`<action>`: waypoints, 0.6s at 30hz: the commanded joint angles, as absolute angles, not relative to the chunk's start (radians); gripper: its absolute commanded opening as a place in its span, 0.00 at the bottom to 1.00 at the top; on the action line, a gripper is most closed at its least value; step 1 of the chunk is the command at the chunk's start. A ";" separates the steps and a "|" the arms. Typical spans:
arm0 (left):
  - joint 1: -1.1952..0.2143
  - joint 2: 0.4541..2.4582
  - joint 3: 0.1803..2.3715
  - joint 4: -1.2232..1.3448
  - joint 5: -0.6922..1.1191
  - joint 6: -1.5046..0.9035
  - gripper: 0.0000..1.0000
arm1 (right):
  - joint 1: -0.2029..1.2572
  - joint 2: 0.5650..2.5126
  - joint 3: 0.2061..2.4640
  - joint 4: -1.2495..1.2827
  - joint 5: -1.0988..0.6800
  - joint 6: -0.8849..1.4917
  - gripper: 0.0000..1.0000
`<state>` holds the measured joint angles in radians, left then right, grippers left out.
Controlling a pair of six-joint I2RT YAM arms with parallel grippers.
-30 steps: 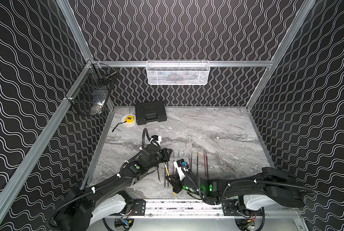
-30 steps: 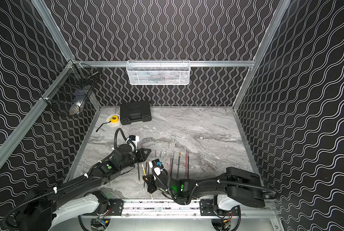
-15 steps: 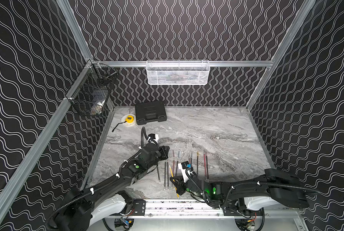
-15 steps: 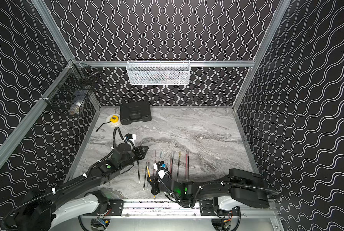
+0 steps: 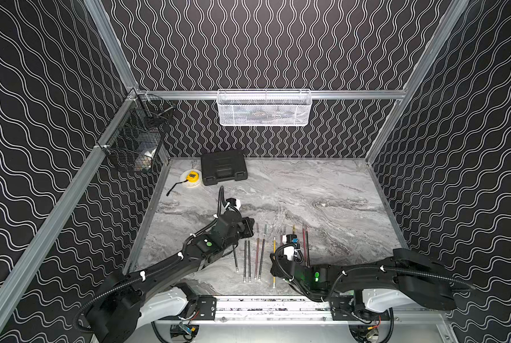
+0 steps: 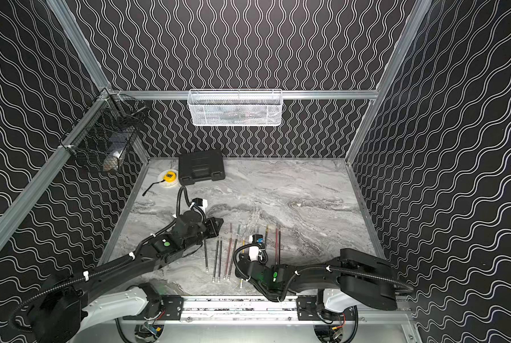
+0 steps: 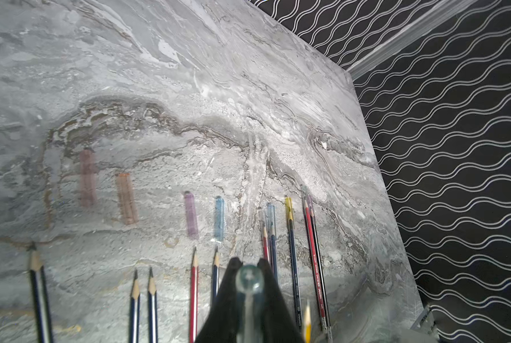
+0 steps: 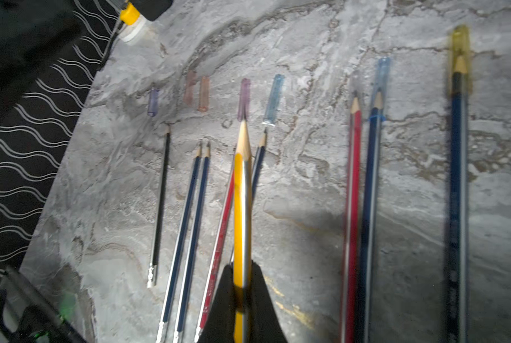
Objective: Remove the protective cover of the pencils
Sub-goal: Place the pencil at the center of the board.
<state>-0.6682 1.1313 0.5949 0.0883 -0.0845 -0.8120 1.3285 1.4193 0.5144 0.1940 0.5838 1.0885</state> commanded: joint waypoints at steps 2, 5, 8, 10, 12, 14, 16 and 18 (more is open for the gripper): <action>-0.707 1.166 0.631 0.060 -0.148 -0.777 0.04 | 1.290 1.461 0.520 0.193 0.526 1.134 0.00; -0.728 1.192 0.645 0.055 -0.158 -0.772 0.04 | 1.273 1.497 0.529 0.203 0.498 1.136 0.00; -0.745 1.215 0.658 0.053 -0.168 -0.767 0.04 | 1.252 1.535 0.542 0.199 0.465 1.141 0.00; -0.754 1.231 0.669 0.048 -0.174 -0.763 0.04 | 1.238 1.557 0.542 0.211 0.442 1.149 0.00; -0.762 1.246 0.677 0.043 -0.179 -0.760 0.04 | 1.230 1.570 0.535 0.234 0.428 1.152 0.00; -0.769 1.260 0.685 0.038 -0.179 -0.755 0.04 | 1.227 1.581 0.536 0.240 0.423 1.154 0.00; -0.775 1.277 0.698 0.032 -0.181 -0.752 0.04 | 1.223 1.593 0.545 0.228 0.421 1.157 0.00; -0.783 1.289 0.707 0.027 -0.184 -0.749 0.04 | 1.220 1.602 0.548 0.227 0.417 1.160 0.00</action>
